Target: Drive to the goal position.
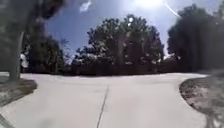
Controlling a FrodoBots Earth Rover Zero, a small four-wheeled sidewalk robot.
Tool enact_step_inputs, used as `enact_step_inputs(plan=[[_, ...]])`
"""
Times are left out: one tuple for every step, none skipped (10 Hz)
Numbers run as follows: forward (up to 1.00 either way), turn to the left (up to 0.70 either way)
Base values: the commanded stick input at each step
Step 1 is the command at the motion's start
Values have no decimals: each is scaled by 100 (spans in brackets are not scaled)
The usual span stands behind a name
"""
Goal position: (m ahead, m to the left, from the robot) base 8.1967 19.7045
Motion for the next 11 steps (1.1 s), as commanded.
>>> enact_step_inputs(plan=[[70,0],[70,0],[70,0],[70,0],[70,0],[70,0],[70,0],[70,0],[70,0],[70,0],[70,0]])
